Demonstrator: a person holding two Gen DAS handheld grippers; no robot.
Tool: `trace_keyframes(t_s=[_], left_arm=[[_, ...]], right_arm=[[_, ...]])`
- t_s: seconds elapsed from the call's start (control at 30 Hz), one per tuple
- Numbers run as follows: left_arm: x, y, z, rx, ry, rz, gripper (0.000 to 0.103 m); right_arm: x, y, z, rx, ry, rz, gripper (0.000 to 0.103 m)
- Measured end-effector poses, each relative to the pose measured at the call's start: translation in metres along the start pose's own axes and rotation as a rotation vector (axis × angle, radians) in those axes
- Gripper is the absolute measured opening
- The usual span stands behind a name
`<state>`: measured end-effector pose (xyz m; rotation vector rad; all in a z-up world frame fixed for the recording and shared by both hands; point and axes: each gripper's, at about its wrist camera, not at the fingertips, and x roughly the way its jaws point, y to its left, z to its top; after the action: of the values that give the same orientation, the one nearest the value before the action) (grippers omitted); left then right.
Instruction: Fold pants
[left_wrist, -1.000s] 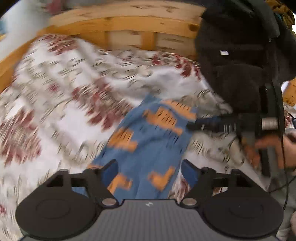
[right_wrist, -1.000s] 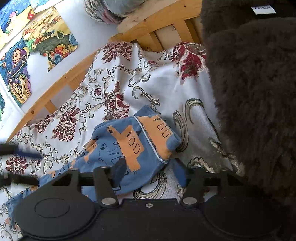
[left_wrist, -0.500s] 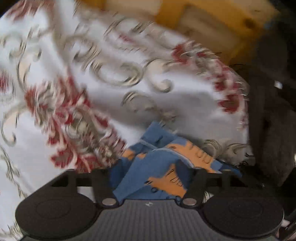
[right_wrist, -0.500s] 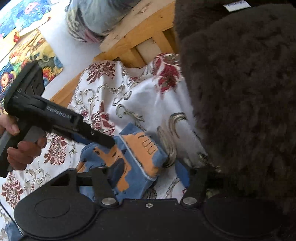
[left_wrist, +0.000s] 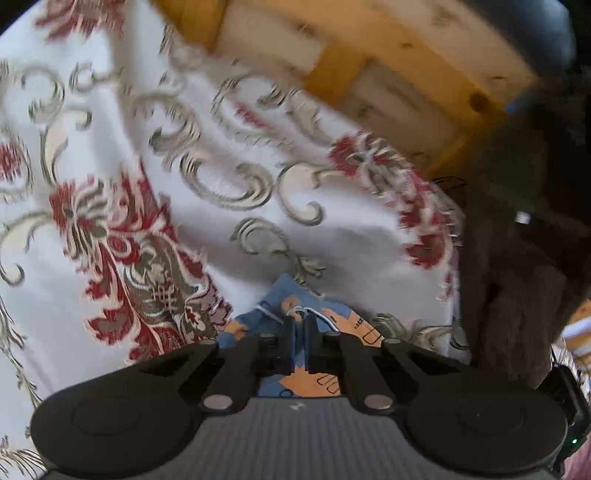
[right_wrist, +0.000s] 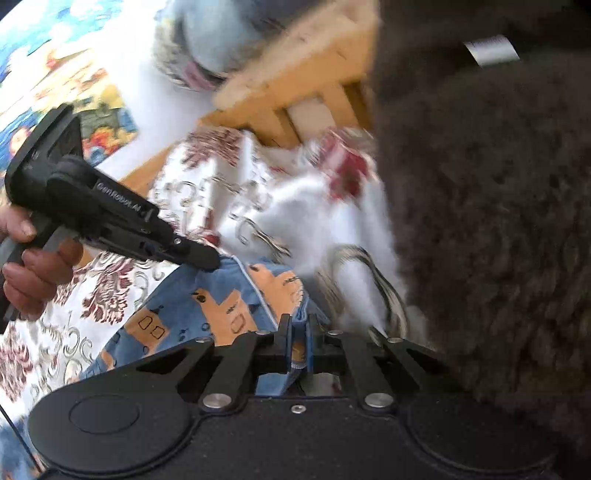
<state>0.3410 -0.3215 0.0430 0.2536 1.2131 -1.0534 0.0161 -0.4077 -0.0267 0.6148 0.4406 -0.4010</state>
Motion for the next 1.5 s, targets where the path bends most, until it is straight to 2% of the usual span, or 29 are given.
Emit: trace_keyframes(t_s=[0.07, 0.13, 0.2, 0.23, 0.3, 0.37, 0.43, 0.5, 0.53, 0.63, 0.67, 0.77, 0.83, 0.93, 1.0, 1.07, 1.13, 1.23, 1.4, 1.5], left_arm=[[-0.016, -0.009, -0.007, 0.085, -0.064, 0.019, 0.004], [-0.024, -0.021, -0.013, 0.209, -0.123, 0.097, 0.004], [-0.011, -0.024, -0.011, 0.261, -0.091, 0.167, 0.005], [-0.001, -0.022, -0.010, 0.257, -0.045, 0.183, 0.006], [0.019, -0.016, -0.007, 0.232, 0.031, 0.232, 0.009], [0.026, -0.013, -0.004, 0.232, 0.040, 0.246, 0.013], [0.023, -0.015, 0.000, 0.253, 0.018, 0.236, 0.027], [0.021, -0.014, 0.005, 0.255, -0.002, 0.212, 0.067], [0.020, -0.013, 0.008, 0.247, -0.016, 0.203, 0.069], [0.024, -0.012, 0.018, 0.244, -0.025, 0.178, 0.067], [0.032, -0.013, 0.022, 0.247, -0.013, 0.182, 0.062], [0.053, -0.015, 0.027, 0.264, 0.065, 0.151, 0.033], [0.062, -0.015, 0.028, 0.258, 0.103, 0.136, 0.030], [0.064, -0.017, 0.028, 0.266, 0.096, 0.145, 0.028], [0.063, -0.018, 0.028, 0.266, 0.082, 0.149, 0.018], [0.061, -0.022, 0.027, 0.288, 0.057, 0.166, 0.016], [0.055, -0.028, 0.026, 0.310, 0.022, 0.173, 0.015], [0.051, -0.041, 0.026, 0.342, -0.024, 0.169, 0.014], [0.045, -0.060, 0.023, 0.417, -0.106, 0.182, 0.014], [0.057, -0.058, 0.021, 0.413, -0.084, 0.197, 0.016]], right_arm=[[-0.005, 0.008, 0.000, -0.064, -0.036, 0.001, 0.007], [-0.004, 0.013, -0.001, -0.106, -0.041, -0.006, 0.007], [0.005, 0.012, -0.002, -0.115, 0.001, -0.022, 0.010], [0.012, 0.011, -0.003, -0.120, 0.043, -0.042, 0.012], [0.020, 0.005, -0.003, -0.094, 0.078, -0.073, 0.010], [0.021, 0.003, 0.000, -0.088, 0.083, -0.070, 0.011], [0.021, 0.005, -0.001, -0.096, 0.086, -0.066, 0.021], [0.022, 0.006, 0.000, -0.098, 0.092, -0.057, 0.025], [0.022, 0.007, 0.000, -0.095, 0.092, -0.057, 0.025], [0.024, 0.009, 0.000, -0.104, 0.092, -0.063, 0.025], [0.024, 0.009, 0.000, -0.110, 0.092, -0.067, 0.025], [0.025, 0.014, -0.002, -0.139, 0.105, -0.099, 0.030], [0.023, 0.014, -0.003, -0.132, 0.104, -0.107, 0.035], [0.022, 0.015, -0.006, -0.131, 0.099, -0.099, 0.046], [0.029, 0.011, -0.004, -0.091, 0.093, -0.085, 0.048], [0.033, 0.008, -0.001, -0.074, 0.085, -0.080, 0.042], [0.034, 0.006, -0.001, -0.088, 0.082, -0.104, 0.021], [0.033, 0.000, 0.003, -0.059, 0.077, -0.096, 0.012], [0.018, 0.014, 0.003, -0.170, -0.030, -0.139, 0.011], [0.027, 0.018, -0.003, -0.227, 0.008, -0.178, 0.015]])
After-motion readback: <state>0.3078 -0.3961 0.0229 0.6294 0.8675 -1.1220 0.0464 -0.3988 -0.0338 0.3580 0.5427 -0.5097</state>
